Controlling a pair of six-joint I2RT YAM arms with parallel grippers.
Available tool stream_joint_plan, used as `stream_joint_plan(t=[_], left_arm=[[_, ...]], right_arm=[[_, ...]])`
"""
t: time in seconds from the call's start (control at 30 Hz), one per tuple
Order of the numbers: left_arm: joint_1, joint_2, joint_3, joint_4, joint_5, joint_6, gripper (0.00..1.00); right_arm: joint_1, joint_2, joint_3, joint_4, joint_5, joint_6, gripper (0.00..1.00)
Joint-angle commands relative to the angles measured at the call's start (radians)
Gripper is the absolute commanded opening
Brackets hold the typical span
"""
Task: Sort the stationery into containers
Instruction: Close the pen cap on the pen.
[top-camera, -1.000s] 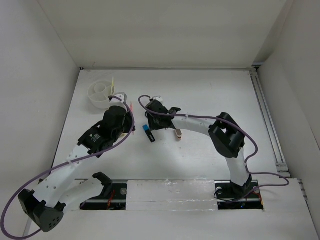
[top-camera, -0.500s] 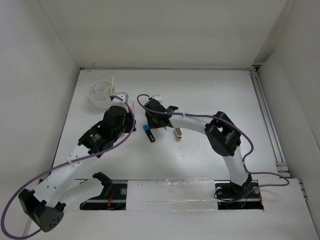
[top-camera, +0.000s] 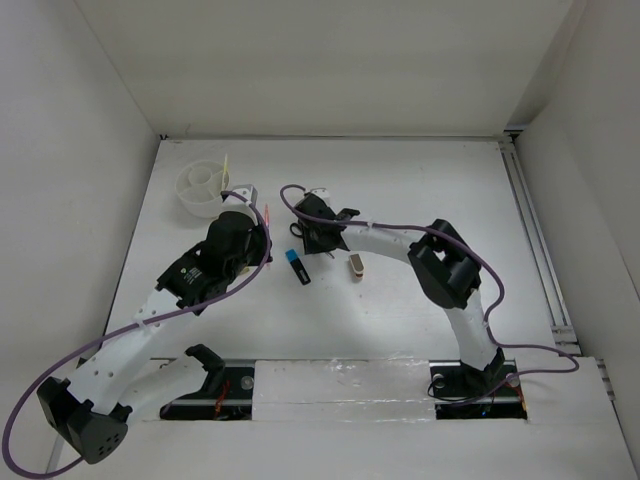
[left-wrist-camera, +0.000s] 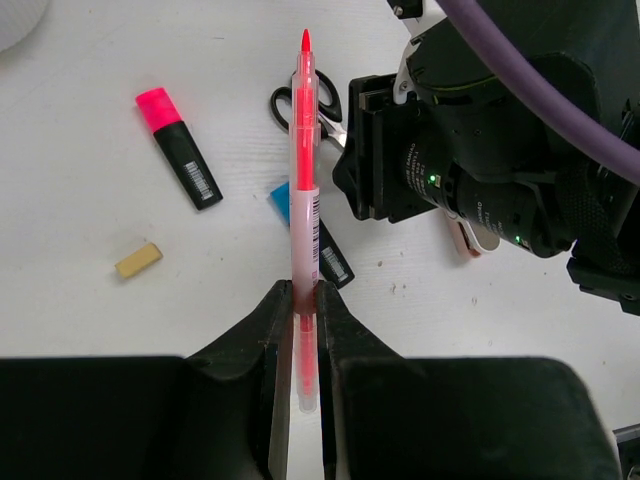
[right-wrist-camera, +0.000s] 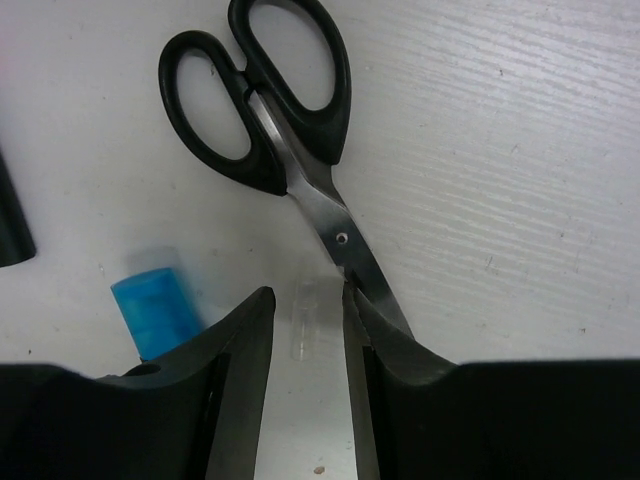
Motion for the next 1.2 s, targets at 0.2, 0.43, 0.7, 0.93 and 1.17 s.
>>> stream_joint_plan(t=[0.2, 0.43, 0.7, 0.93, 1.17], left_arm=[[0.003, -0.002, -0.008, 0.031, 0.003, 0.011, 0.0], [0.003, 0.007, -0.008, 0.031, 0.003, 0.002, 0.0], [0.003, 0.007, -0.008, 0.031, -0.006, 0.002, 0.0], [0.003, 0.027, -0.008, 0.061, 0.168, 0.046, 0.0], [0.003, 0.027, -0.008, 0.113, 0.397, 0.087, 0.0]], right_arm=[[0.019, 0.029, 0.017, 0.005, 0.007, 0.006, 0.37], [0.019, 0.047, 0.017, -0.016, 0.007, 0.015, 0.23], [0.028, 0.012, -0.024, -0.027, 0.017, 0.025, 0.0], [-0.011, -0.325, -0.292, 0.31, -0.129, 0.103, 0.0], [-0.059, -0.623, -0.447, 0.525, -0.052, 0.386, 0.0]])
